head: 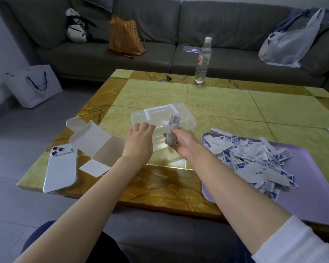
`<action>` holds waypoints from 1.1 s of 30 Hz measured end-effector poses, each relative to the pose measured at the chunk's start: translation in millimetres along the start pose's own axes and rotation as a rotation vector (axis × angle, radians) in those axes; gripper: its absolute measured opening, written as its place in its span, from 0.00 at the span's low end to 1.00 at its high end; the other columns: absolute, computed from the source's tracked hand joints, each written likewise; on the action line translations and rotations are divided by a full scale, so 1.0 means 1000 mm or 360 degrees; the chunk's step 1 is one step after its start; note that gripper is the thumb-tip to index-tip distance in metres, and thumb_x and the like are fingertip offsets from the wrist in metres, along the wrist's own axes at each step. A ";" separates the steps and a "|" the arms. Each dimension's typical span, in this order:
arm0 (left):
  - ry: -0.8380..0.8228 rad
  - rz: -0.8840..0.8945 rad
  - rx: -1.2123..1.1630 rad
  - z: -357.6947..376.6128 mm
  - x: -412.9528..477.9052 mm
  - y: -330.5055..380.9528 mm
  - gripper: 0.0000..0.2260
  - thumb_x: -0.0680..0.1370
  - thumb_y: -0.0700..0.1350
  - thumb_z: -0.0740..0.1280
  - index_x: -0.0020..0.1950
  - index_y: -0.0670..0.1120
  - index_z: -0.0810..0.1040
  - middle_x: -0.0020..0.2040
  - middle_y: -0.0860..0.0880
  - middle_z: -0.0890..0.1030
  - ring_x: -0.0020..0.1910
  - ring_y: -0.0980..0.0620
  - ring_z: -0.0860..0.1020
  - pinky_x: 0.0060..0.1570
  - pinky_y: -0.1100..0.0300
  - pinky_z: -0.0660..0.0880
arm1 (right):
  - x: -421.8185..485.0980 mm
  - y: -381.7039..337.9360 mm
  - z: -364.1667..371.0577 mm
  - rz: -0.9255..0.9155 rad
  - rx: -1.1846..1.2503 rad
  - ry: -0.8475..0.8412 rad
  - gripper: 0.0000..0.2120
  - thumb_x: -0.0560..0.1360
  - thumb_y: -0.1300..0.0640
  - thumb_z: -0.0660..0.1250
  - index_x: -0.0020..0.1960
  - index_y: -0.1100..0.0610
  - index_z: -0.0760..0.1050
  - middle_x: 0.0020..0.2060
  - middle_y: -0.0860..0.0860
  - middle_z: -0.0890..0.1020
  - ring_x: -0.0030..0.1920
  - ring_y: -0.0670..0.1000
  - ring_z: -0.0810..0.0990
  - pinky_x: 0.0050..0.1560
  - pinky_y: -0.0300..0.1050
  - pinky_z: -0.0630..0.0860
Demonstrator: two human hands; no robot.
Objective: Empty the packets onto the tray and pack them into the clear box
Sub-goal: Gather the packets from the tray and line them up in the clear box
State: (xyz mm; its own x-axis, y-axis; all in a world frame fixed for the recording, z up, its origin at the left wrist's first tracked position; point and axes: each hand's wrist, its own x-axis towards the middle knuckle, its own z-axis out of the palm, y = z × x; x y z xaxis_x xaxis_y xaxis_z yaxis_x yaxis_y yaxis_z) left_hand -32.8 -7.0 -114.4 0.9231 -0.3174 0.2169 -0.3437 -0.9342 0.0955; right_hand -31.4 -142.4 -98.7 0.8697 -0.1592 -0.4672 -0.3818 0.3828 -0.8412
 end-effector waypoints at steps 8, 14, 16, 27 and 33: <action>0.0008 0.0040 0.0059 -0.004 -0.003 0.017 0.25 0.76 0.48 0.65 0.72 0.49 0.61 0.65 0.45 0.65 0.64 0.44 0.64 0.60 0.54 0.62 | -0.006 -0.018 -0.003 -0.0145 -0.0187 0.0072 0.10 0.81 0.59 0.56 0.46 0.60 0.74 0.39 0.53 0.78 0.41 0.52 0.78 0.51 0.51 0.76; 0.0023 0.0126 0.0110 -0.013 -0.005 0.028 0.30 0.75 0.52 0.66 0.73 0.51 0.56 0.67 0.47 0.65 0.65 0.46 0.65 0.61 0.54 0.62 | -0.011 -0.043 -0.003 -0.0320 -0.0357 0.0106 0.11 0.80 0.59 0.56 0.42 0.57 0.73 0.40 0.53 0.78 0.46 0.53 0.77 0.54 0.50 0.75; 0.0062 0.0176 0.0083 -0.020 -0.004 0.029 0.26 0.76 0.50 0.64 0.71 0.49 0.59 0.65 0.47 0.68 0.62 0.46 0.68 0.58 0.55 0.64 | -0.013 -0.049 -0.004 -0.0360 -0.0401 0.0103 0.10 0.80 0.59 0.56 0.44 0.57 0.73 0.39 0.52 0.77 0.46 0.53 0.77 0.53 0.49 0.74; 0.0524 -0.0049 -0.0343 -0.069 0.018 0.003 0.07 0.79 0.41 0.62 0.57 0.45 0.71 0.54 0.48 0.75 0.45 0.51 0.75 0.38 0.57 0.76 | -0.026 -0.047 -0.020 -0.0835 -0.0961 0.0358 0.16 0.80 0.50 0.55 0.37 0.56 0.68 0.35 0.50 0.74 0.36 0.51 0.71 0.34 0.43 0.65; 0.0378 0.0041 -0.0203 -0.063 0.005 0.005 0.10 0.78 0.40 0.62 0.60 0.46 0.73 0.60 0.48 0.73 0.59 0.48 0.70 0.55 0.57 0.68 | -0.010 -0.003 -0.043 -0.0721 -0.1673 0.0092 0.15 0.79 0.55 0.55 0.37 0.58 0.70 0.40 0.51 0.82 0.39 0.52 0.77 0.33 0.41 0.65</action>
State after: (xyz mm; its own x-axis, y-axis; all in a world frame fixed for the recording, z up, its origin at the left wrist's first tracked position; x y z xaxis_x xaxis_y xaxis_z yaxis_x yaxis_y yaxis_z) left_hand -40.1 -2.8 -52.0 0.8529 -0.2796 0.4410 -0.3992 -0.8935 0.2055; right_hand -53.0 -180.7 -103.3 0.9887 -0.1407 -0.0522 -0.1335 -0.6657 -0.7342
